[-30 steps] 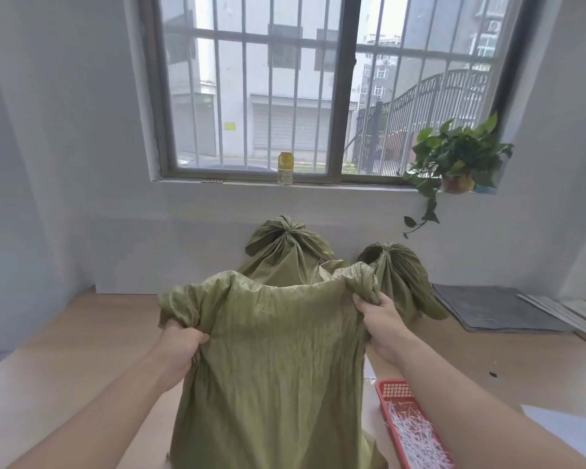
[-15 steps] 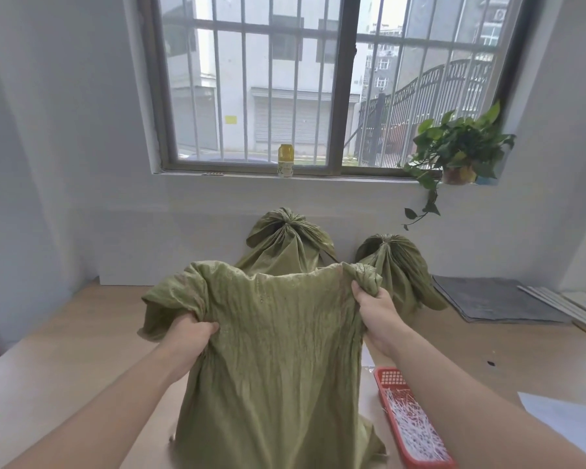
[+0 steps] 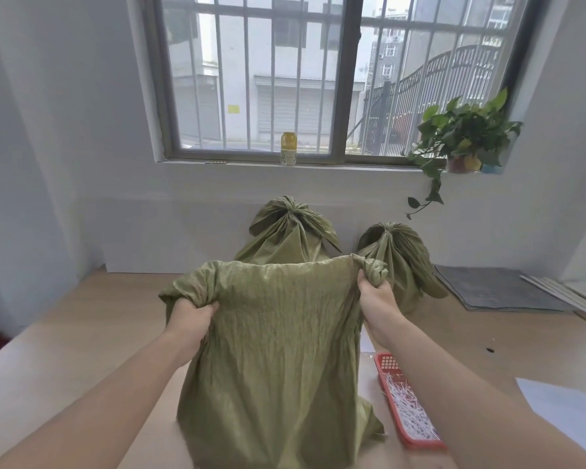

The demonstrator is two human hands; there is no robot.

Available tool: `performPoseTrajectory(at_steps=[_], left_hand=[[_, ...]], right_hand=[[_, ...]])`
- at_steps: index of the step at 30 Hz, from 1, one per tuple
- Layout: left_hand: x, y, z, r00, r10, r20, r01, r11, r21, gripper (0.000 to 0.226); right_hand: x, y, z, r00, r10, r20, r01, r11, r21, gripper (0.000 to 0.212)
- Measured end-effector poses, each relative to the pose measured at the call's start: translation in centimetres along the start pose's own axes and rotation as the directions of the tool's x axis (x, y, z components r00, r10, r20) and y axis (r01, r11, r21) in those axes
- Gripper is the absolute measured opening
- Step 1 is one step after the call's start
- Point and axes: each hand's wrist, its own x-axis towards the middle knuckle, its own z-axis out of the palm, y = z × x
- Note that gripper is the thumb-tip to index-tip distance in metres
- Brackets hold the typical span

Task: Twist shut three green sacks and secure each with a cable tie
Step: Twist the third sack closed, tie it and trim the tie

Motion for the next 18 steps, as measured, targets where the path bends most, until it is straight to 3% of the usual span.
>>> performPoseTrajectory(at_steps=[2, 8, 11, 14, 18], left_hand=[[-0.2, -0.3, 0.0, 1.000, 0.009, 0.000, -0.009, 1.000, -0.012, 0.017], [-0.6, -0.5, 0.5, 0.999, 0.006, 0.050, -0.004, 1.000, -0.028, 0.017], [-0.8, -0.4, 0.7, 0.995, -0.023, 0.094, 0.030, 0.997, -0.069, 0.020], [-1.0, -0.2, 0.6, 0.987, -0.073, 0.144, 0.094, 0.985, -0.147, 0.023], [-2.1, 0.3, 0.4, 0.965, -0.051, 0.258, 0.091, 0.985, -0.147, 0.029]], right_hand=[[0.0, 0.2, -0.1, 1.000, 0.015, 0.021, -0.015, 1.000, 0.021, 0.020], [-0.1, 1.0, -0.4, 0.987, -0.010, 0.161, 0.013, 1.000, -0.018, 0.082], [-0.4, 1.2, -0.5, 0.970, -0.090, 0.226, 0.109, 0.991, -0.075, 0.068], [-0.4, 1.4, -0.6, 0.962, -0.106, 0.252, 0.114, 0.993, -0.018, 0.046], [-0.2, 1.6, -0.3, 0.968, -0.079, 0.237, 0.083, 0.997, -0.003, 0.042]])
